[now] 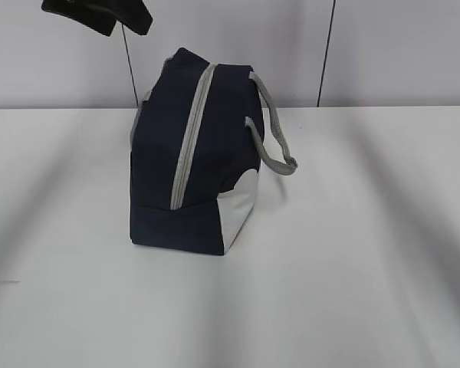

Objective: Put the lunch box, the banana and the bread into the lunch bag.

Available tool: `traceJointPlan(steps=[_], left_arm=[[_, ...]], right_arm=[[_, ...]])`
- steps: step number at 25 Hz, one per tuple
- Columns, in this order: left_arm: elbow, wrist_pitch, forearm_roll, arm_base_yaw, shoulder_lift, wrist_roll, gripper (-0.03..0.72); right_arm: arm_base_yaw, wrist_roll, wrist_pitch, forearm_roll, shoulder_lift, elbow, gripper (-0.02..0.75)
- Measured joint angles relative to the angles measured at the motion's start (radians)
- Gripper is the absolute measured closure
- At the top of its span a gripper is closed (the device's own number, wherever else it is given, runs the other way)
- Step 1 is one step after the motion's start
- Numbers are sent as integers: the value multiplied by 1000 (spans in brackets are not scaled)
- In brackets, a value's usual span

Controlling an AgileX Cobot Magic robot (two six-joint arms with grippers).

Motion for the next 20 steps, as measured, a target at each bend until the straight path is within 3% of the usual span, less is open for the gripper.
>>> traceJointPlan(steps=[7, 11, 20], left_arm=[[-4, 105, 157, 0, -60, -156, 223], [29, 112, 183, 0, -113, -180, 239], [321, 113, 189, 0, -330, -184, 245]], right_arm=[[2, 103, -129, 0, 8, 0, 311], [2, 138, -168, 0, -5, 38, 311], [2, 106, -170, 0, -216, 323, 312]])
